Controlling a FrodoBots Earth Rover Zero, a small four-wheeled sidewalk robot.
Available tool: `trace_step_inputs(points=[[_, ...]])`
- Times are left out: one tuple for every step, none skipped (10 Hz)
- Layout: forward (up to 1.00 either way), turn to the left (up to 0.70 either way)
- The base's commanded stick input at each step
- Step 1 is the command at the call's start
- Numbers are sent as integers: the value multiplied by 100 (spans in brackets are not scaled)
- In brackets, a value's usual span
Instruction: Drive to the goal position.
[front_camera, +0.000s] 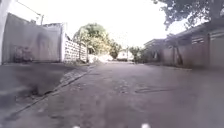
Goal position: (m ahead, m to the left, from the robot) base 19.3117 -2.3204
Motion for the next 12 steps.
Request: trace_step_inputs(points=[[100,0],[100,0],[100,0],[100,0],[100,0],[100,0],[100,0],[100,0],[100,0],[100,-24],[100,-39],[100,-35]])
